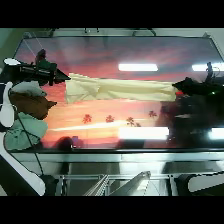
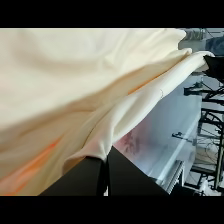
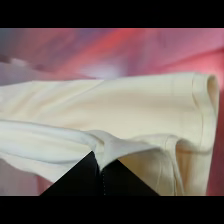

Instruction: Fold the shirts.

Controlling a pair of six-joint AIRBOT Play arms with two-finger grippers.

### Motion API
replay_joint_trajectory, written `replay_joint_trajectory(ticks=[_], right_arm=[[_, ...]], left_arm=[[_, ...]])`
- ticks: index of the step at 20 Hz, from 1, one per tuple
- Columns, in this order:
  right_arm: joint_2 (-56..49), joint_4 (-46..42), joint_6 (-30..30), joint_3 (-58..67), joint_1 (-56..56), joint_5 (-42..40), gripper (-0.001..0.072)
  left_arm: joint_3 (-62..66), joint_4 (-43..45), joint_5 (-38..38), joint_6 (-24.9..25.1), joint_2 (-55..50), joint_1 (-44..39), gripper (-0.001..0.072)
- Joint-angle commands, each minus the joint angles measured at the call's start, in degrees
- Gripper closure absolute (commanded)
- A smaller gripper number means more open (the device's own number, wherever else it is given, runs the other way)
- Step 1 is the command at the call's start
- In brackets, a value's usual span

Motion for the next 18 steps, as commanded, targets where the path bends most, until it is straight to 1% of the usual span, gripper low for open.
replay_joint_trajectory(ticks=[1, 4, 5, 6, 7, 8, 9, 10, 11, 12, 13, 15, 16, 17, 18], right_arm=[[-4.22, 0.15, -1.60, 4.20, 3.23, -7.10, 0.0692], [-6.62, -0.09, -1.60, 4.83, 3.26, -6.58, 0.0692], [-7.10, -0.24, -1.60, 4.83, 3.26, -6.60, 0.0691], [-7.26, -0.48, -1.62, 4.83, 3.26, -6.38, 0.0688], [-7.17, -0.48, -1.60, 4.85, 3.21, -5.60, 0.0547], [-6.80, -0.94, -1.57, 5.29, 2.69, -3.74, 0.0328], [-6.27, -3.26, -1.16, 6.64, 1.44, -1.20, 0.0271], [-5.70, -7.43, 1.18, 8.61, -0.04, 1.22, 0.0268], [-5.42, -13.81, 7.80, 10.97, -1.57, 2.08, 0.0137], [-5.49, -20.17, 15.61, 12.72, -2.84, 2.23, 0.0012], [-5.62, -23.37, 19.80, 13.18, -3.52, 2.60, 0.0012], [-6.99, -22.51, 20.57, 13.18, -3.37, 4.20, 0.0012], [-8.07, -21.20, 20.57, 13.18, -2.80, 5.22, 0.0012], [-9.18, -20.06, 20.57, 13.20, -1.99, 5.68, 0.0012], [-10.34, -18.32, 20.57, 13.20, -1.14, 6.05, 0.0013]], left_arm=[[7.89, 0.09, -0.26, -2.40, -7.89, -1.92, 0.0692], [5.70, 0.02, 2.51, -2.05, -9.64, -1.90, 0.0699], [4.70, -0.02, 4.00, -0.63, -9.66, -1.90, 0.0698], [4.39, -0.35, 4.87, 0.48, -9.66, -1.90, 0.0670], [4.48, -0.66, 5.09, 0.57, -9.60, -1.90, 0.0522], [4.94, -1.73, 4.17, 0.55, -9.44, -1.90, 0.0406], [6.10, -3.23, 2.29, 0.50, -9.46, -1.79, 0.0406], [7.32, -5.86, -0.09, 0.48, -9.40, -1.29, 0.0406], [8.00, -9.16, -2.32, 0.50, -9.25, -0.74, 0.0408], [7.41, -12.70, -2.93, 0.48, -8.55, -0.07, 0.0409], [5.79, -16.26, -2.71, 0.48, -7.54, 0.74, 0.0410], [2.67, -20.44, -1.86, 1.33, -5.55, 2.03, 0.0413], [1.68, -20.37, -1.77, 1.75, -4.72, 2.32, 0.0490], [0.90, -20.35, -2.16, 2.58, -4.00, 2.32, 0.0607], [0.52, -20.37, -2.54, 2.89, -3.58, 2.01, 0.0676]])
